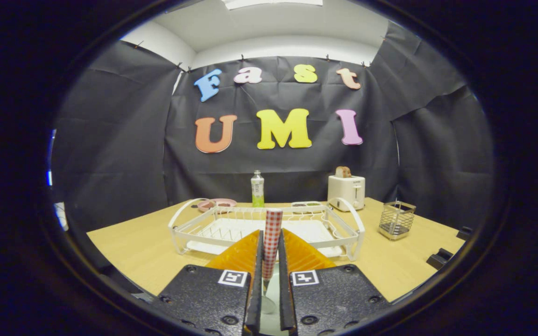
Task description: Take the plate from the dish rack, then take the spoon from the basket and place it into the plate.
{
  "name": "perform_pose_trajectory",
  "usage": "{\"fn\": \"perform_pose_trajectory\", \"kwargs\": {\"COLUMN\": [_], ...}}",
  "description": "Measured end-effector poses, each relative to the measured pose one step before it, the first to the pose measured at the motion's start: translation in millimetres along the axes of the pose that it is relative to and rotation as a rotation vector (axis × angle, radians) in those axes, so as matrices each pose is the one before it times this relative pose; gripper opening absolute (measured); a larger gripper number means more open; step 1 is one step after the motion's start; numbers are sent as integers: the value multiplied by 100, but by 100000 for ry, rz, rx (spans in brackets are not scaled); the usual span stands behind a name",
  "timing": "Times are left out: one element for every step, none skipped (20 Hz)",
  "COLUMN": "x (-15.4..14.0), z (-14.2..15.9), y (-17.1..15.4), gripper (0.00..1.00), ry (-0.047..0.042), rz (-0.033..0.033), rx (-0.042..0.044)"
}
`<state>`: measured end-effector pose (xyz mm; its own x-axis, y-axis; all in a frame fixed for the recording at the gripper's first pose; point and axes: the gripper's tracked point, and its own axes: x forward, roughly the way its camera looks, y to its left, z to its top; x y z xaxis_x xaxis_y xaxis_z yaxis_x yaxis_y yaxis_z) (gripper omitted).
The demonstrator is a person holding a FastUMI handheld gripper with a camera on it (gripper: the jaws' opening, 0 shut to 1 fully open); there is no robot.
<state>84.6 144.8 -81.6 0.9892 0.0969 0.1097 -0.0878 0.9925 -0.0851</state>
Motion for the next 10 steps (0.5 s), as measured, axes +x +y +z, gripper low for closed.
{"fn": "perform_pose_trajectory", "kwargs": {"x": [-109,-117,-228,-251,-349,-288,-512,-335,-465,-444], "z": [-13,-60,72,227,279,239,306,319,629,445], "y": [-473,-214,-143,-132,-497,-805,-526,-387,-698,-403], "gripper": [22,24,25,27,29,41,46,53,59,71], "ry": [557,927,988,164,305,510,220,-129,-636,-701], "rz": [-829,-97,783,892,-265,-902,-147,-623,-925,-149], "rx": [-1716,-1446,-1518,-673,-1222,-1487,-728,43,20,-311]}}
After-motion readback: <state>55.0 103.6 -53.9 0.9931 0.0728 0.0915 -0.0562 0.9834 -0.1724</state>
